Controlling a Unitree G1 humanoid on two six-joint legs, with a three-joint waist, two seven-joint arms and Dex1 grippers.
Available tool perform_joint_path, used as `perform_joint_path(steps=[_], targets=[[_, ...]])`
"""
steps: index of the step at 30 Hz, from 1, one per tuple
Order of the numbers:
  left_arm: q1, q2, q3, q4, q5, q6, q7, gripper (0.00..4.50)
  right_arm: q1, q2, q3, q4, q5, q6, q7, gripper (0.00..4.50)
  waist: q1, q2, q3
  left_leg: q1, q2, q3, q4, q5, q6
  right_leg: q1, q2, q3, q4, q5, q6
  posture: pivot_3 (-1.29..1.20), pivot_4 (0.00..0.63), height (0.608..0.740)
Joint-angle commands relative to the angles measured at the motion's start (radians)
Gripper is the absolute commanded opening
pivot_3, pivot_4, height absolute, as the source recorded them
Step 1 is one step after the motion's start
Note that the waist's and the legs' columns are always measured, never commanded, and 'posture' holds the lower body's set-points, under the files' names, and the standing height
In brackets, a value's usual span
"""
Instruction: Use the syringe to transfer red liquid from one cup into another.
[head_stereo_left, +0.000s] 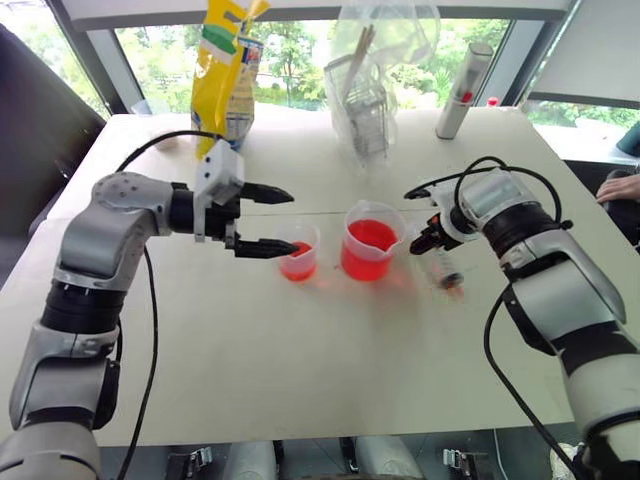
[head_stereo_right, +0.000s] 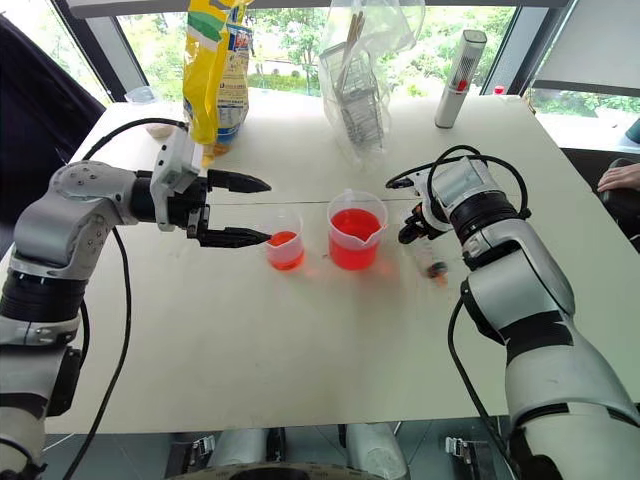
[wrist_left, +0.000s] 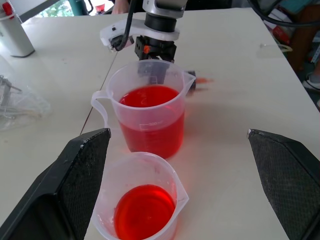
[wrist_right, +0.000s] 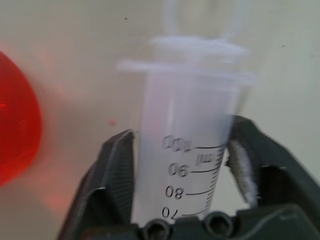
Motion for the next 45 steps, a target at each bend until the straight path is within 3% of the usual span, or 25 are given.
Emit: perform_joint_path(steps=[1, 6, 10, 15, 19, 24, 27, 32, 37, 45], targets=[[0.000, 0.008, 0.026, -0.033, -0.015, -0.012, 0.012, 4.50, -0.006, 0.031, 0.005, 0.024, -0.044, -0.009, 0.051, 1.42, -0.006, 0.000, 0.000, 0.000, 0.000, 0.000, 0.000, 0.000, 0.000, 0.000, 0.000, 0.000, 0.000, 0.000, 0.000, 0.00, 0.150, 0.739], [-0.008, 0.004, 0.021, -0.018, -0.011, -0.021, 0.011, 4.50, -0.001, 0.014, -0.024, -0.003, -0.080, 0.024, 0.071, 1.42, -0.005, 0.000, 0.000, 0.000, 0.000, -0.001, -0.001, 0.000, 0.000, 0.000, 0.000, 0.000, 0.000, 0.000, 0.000, 0.00, 0.150, 0.739], [-0.046, -0.003, 0.019, 0.029, -0.005, -0.037, -0.002, 4.50, 0.025, -0.088, -0.142, -0.155, -0.056, 0.133, 0.019, 1.42, 0.001, 0.001, 0.000, 0.000, 0.000, 0.000, -0.001, 0.000, 0.000, 0.000, -0.001, 0.000, 0.000, 0.000, 0.000, 0.00, 0.150, 0.739], [-0.109, -0.022, 0.018, 0.109, 0.000, -0.063, -0.018, 4.50, 0.237, -0.272, -0.406, -0.723, 0.008, 0.204, -0.054, 1.42, 0.023, 0.002, 0.001, -0.003, -0.001, -0.001, -0.001, 0.000, 0.000, -0.001, -0.002, -0.001, -0.002, 0.000, 0.000, 0.00, 0.150, 0.739], [-0.176, -0.044, 0.008, 0.181, 0.010, -0.089, -0.041, 4.50, 0.342, -0.247, -0.681, -1.064, 0.053, 0.083, -0.179, 1.42, 0.016, 0.002, 0.001, -0.001, -0.001, -0.001, -0.002, 0.000, 0.000, -0.001, 0.000, 0.000, -0.001, 0.000, 0.000, 0.00, 0.150, 0.739], [-0.271, -0.080, 0.008, 0.297, 0.019, -0.117, -0.068, 4.50, 0.333, -0.119, -0.836, -1.293, 0.194, -0.035, -0.227, 1.42, 0.008, 0.003, 0.001, 0.001, 0.000, -0.001, -0.003, 0.000, 0.000, 0.000, 0.002, 0.000, 0.000, 0.000, 0.000, 0.00, 0.150, 0.739], [-0.327, -0.097, 0.007, 0.375, 0.030, -0.138, -0.097, 4.50, 0.314, 0.015, -0.875, -1.394, 0.302, -0.045, -0.275, 1.42, 0.002, 0.003, 0.001, 0.001, 0.000, -0.001, -0.002, 0.000, 0.000, 0.000, 0.001, 0.000, 0.000, 0.000, 0.000, 0.00, 0.150, 0.739], [-0.392, -0.125, -0.002, 0.463, 0.055, -0.176, -0.135, 4.50, 0.460, 0.164, -0.809, -1.490, 0.362, -0.176, -0.319, 1.42, 0.006, 0.001, 0.000, -0.001, 0.000, -0.001, -0.002, 0.000, 0.000, 0.000, 0.001, -0.001, -0.001, 0.000, 0.000, 0.00, 0.150, 0.739], [-0.455, -0.166, -0.004, 0.530, 0.077, -0.209, -0.151, 4.50, 0.654, 0.251, -0.687, -1.468, 0.312, -0.388, -0.361, 1.42, 0.016, 0.001, 0.000, -0.002, -0.001, -0.001, -0.001, 0.000, 0.000, 0.000, -0.001, -0.001, -0.001, 0.000, 0.000, 0.00, 0.150, 0.739], [-0.567, -0.246, 0.007, 0.654, 0.105, -0.265, -0.146, 4.50, 0.756, 0.289, -0.609, -1.335, 0.257, -0.623, -0.396, 1.42, 0.019, 0.001, 0.000, -0.002, -0.001, -0.001, -0.001, 0.000, 0.000, 0.000, 0.000, -0.001, -0.001, 0.000, 0.000, 0.00, 0.150, 0.739]])
